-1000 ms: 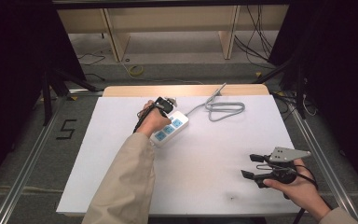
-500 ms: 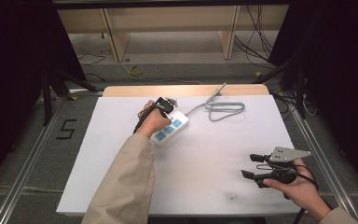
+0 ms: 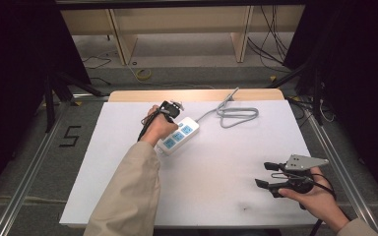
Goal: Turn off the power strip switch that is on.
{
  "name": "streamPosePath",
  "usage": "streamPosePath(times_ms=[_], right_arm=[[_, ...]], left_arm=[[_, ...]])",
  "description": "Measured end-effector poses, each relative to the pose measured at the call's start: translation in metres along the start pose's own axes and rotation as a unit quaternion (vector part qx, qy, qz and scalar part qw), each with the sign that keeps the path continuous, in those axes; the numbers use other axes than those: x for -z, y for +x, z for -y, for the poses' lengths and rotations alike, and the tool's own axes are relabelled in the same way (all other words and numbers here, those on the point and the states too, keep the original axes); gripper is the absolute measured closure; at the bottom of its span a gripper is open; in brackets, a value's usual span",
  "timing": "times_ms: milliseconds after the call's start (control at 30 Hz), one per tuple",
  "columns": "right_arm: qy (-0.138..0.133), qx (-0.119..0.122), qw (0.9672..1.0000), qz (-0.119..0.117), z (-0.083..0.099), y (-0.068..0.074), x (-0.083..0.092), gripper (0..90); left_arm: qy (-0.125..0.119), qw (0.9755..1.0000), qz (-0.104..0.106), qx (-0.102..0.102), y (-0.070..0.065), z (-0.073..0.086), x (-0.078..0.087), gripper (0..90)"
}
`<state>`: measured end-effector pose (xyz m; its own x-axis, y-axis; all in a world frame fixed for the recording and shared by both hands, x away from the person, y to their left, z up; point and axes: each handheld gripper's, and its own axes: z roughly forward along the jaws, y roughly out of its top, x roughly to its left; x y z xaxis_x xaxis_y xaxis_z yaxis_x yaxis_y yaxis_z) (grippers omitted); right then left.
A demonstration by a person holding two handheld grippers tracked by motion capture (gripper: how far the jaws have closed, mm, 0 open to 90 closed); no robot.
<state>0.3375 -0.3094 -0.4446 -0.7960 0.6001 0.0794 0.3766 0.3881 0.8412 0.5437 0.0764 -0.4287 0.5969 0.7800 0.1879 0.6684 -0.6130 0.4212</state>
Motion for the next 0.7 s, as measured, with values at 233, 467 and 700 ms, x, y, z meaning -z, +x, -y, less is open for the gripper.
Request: streamPosePath(times_ms=[233, 467, 700], right_arm=[[0.0, 0.001, 1.0, 0.001, 0.0, 0.0, 0.0, 28.6], [0.0, 0.001, 1.0, 0.001, 0.0, 0.0, 0.0, 28.6], [0.001, 0.001, 1.0, 0.001, 0.0, 0.0, 0.0, 28.6]], left_arm=[[-0.029, 0.9995, -0.001, 0.011, 0.001, 0.002, 0.01, 75.1], [-0.041, 0.9991, 0.01, 0.01, -0.001, 0.008, 0.016, 50.7], [-0.057, 0.9982, 0.013, 0.008, 0.0, 0.019, 0.022, 33.6]])
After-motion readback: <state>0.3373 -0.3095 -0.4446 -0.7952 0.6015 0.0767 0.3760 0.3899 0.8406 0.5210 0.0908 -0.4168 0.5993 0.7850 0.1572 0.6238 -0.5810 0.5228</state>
